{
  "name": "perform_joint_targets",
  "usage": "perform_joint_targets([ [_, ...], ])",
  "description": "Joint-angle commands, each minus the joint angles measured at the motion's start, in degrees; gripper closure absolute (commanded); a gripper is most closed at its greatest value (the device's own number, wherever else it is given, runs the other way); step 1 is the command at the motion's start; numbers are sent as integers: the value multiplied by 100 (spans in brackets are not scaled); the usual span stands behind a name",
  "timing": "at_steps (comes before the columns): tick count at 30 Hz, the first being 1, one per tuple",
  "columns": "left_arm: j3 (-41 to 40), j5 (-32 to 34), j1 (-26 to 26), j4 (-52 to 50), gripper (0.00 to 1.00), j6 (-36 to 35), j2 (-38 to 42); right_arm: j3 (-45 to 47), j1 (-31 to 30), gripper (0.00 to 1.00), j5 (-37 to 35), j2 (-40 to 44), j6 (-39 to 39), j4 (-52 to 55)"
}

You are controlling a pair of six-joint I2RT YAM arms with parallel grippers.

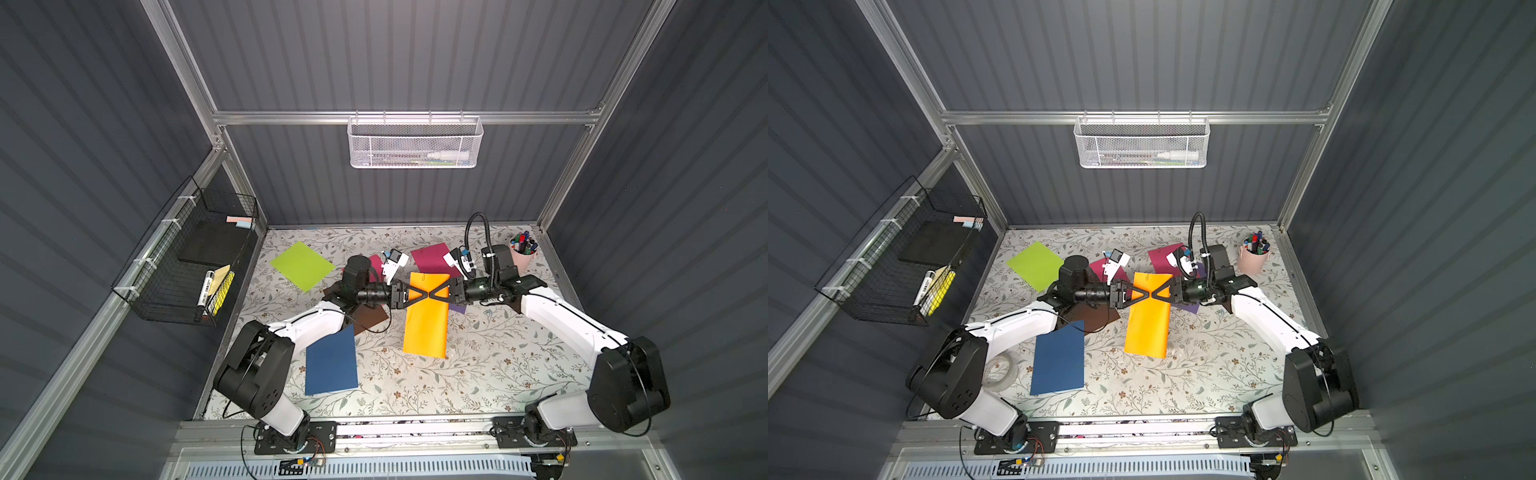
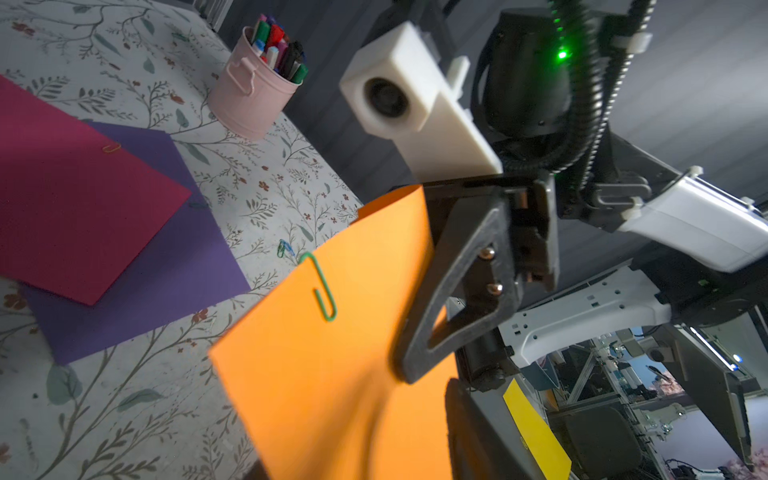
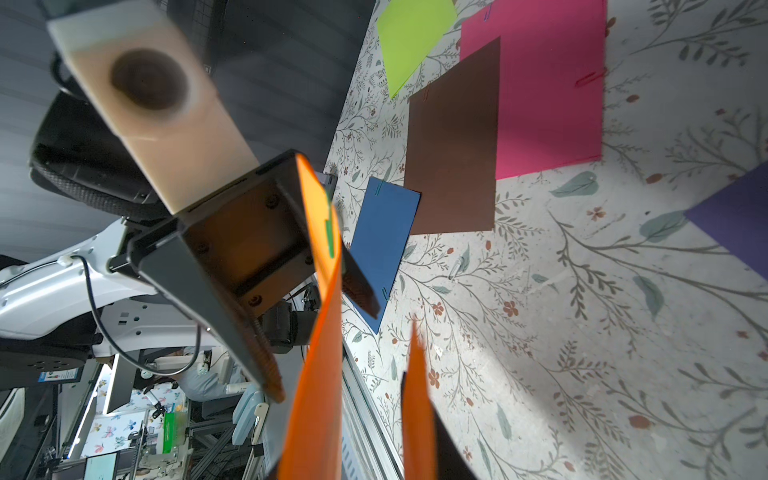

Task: Unclip the paperclips from the documents
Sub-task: Pick up the document from the center of the board.

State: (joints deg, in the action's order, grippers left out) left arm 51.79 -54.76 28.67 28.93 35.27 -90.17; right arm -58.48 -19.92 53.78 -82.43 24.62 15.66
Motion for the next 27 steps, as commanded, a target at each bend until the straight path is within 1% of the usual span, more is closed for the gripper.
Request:
perform_joint_targets([
  [1, 42, -231, -37, 296, 65, 116, 143, 71, -3, 71, 115, -49, 19, -195],
  [5, 31, -135, -39, 295, 75, 165, 153, 163, -16, 71, 124, -8, -27, -199],
  [10, 27, -41, -37, 281, 83, 201, 105, 231, -56, 71, 133, 69, -123, -118],
  [12, 33, -31, -36, 287, 88, 204, 78, 232, -64, 69, 136, 66, -188, -42],
  [13, 42, -34, -37, 273, 93, 188, 70, 232, -64, 67, 121, 79, -215, -10],
  [14, 65, -25, -38, 232, 97, 154, 70, 237, -64, 63, 98, 93, -258, 41],
  [15, 72, -1, -37, 162, 100, 103, 70, 212, -65, 56, 46, 114, -340, 128],
  [16, 95, 22, -36, 64, 100, 34, 70, 172, -60, 50, -46, 152, -468, 286],
  [18, 233, 114, -36, -415, 100, -353, 82, -57, -18, 39, -455, 260, -1074, 983],
  [19, 303, 152, -36, -652, 100, -552, 93, -151, 1, 35, -682, 332, -1354, 1437],
  [21, 465, 208, -37, -1205, 100, -1049, 117, -338, 65, 29, -1264, 544, -1948, 2046],
  [23, 601, 237, -37, -1678, 100, -1457, 122, -386, 119, 24, -1773, 808, -2257, 2248],
  [25, 699, 212, -36, -1989, 100, -1825, 116, -444, 179, 20, -2006, 1056, -2658, 2406],
  [27, 766, 128, -36, -2174, 100, -2084, 138, -432, 233, 18, -2117, 1247, -2842, 2343],
])
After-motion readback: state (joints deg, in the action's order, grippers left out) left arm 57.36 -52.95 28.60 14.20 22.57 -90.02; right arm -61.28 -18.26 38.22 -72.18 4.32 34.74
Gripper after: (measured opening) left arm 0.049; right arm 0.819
